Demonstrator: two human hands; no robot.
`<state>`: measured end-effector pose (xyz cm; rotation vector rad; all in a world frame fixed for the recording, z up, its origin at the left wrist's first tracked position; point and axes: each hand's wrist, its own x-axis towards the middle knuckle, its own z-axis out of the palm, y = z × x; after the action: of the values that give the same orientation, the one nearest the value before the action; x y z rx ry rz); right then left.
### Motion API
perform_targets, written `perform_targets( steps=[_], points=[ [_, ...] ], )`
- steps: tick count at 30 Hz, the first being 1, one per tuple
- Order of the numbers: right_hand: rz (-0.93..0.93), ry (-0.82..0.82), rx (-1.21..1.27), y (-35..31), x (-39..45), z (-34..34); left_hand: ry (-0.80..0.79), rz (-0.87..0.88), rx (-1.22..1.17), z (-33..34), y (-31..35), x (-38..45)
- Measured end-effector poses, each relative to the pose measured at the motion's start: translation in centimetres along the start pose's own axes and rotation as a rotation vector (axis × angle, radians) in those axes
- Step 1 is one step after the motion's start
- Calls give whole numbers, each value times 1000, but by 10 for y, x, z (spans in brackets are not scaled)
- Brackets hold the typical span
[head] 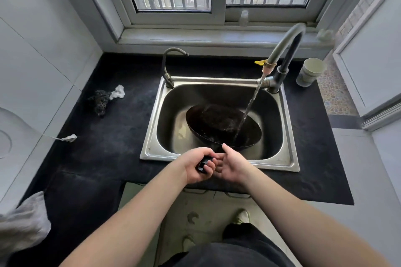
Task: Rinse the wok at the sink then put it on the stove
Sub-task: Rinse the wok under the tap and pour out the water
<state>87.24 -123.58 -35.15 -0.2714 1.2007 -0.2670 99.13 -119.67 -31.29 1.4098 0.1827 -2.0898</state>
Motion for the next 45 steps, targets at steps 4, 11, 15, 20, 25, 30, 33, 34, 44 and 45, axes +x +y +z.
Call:
perform_targets(
  steps=[4, 11, 15, 20, 25, 30, 33, 34, 44, 45],
  points=[
    [41, 17, 26, 6, 2, 10, 43, 8, 71, -6, -5, -2],
    [91, -12, 25, 9, -1, 24, 150, 97, 248, 4, -11, -2],
    [89, -50, 4, 3, -8, 18, 192, 149, 352, 14, -12, -3],
    [94, -84, -17, -10, -12, 12, 237, 225, 436, 30, -9, -1],
    [120, -165, 31, -10, -2, 7, 244, 264, 465, 29, -16, 3],
    [157, -224, 41, 4, 17, 5, 294, 290, 560, 14, -38, 17],
    [169, -203, 119, 9, 24, 6, 282, 321, 563, 8, -42, 16],
    [175, -187, 142, 9, 25, 7, 283, 322, 560, 6, -42, 15],
    [160, -68, 193, 30, 38, 21, 282, 374, 654, -18, -63, 16],
    [146, -59, 202, 33, 38, 23, 281, 389, 683, -20, -65, 15]
  ],
)
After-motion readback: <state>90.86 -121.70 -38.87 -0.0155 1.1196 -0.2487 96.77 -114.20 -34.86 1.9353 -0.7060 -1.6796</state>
